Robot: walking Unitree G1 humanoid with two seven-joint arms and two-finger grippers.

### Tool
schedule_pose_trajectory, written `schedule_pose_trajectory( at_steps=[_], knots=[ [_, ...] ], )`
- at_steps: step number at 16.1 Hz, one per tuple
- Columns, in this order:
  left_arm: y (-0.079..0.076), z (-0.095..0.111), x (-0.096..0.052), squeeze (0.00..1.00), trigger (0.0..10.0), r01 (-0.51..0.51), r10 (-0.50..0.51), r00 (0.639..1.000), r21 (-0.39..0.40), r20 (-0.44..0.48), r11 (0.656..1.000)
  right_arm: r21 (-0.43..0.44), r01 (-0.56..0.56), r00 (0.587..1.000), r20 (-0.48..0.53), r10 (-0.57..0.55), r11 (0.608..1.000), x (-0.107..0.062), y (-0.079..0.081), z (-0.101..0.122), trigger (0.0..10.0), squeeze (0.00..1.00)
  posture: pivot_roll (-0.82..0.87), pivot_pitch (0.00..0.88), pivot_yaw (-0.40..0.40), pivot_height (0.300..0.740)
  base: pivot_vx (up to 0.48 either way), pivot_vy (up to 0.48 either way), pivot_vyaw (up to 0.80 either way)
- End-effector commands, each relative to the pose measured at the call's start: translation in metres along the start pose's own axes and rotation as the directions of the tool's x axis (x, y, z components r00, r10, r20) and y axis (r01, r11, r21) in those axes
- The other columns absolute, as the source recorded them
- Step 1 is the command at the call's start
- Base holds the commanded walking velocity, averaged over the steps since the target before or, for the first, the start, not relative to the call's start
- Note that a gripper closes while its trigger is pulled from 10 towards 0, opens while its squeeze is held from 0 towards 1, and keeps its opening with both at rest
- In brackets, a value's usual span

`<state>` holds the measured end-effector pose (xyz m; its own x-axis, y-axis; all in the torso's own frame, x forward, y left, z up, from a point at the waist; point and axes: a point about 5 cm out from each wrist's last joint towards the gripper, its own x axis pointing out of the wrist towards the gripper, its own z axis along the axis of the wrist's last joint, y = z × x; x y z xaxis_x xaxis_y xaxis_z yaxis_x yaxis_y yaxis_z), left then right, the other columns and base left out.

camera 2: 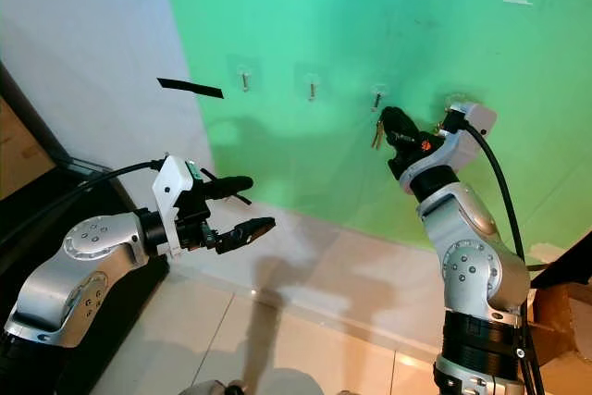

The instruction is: Hang keys on a hook

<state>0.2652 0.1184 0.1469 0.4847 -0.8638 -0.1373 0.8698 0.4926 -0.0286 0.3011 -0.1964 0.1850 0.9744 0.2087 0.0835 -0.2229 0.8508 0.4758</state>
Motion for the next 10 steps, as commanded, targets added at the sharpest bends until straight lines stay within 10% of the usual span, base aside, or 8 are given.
schedule_pose_trajectory(
  at_steps=[1,10],
  knots=[
    [-0.001,0.004,0.002,0.0,10.0,0.014,-0.014,1.0,0.011,0.003,1.0,0.004,0.038,0.999,0.006,-0.038,0.999,0.002,-0.005,0.002,10.0,0.0,-0.06,0.0,0.059,0.74,0.0,0.0,0.0],
    [0.0,0.03,0.012,0.0,10.0,0.028,-0.028,0.988,0.002,0.152,1.0,0.084,-0.121,0.992,0.038,0.118,0.989,-0.003,0.012,0.001,10.0,0.0,-0.06,0.0,0.065,0.74,0.0,0.0,0.0]
  ],
)
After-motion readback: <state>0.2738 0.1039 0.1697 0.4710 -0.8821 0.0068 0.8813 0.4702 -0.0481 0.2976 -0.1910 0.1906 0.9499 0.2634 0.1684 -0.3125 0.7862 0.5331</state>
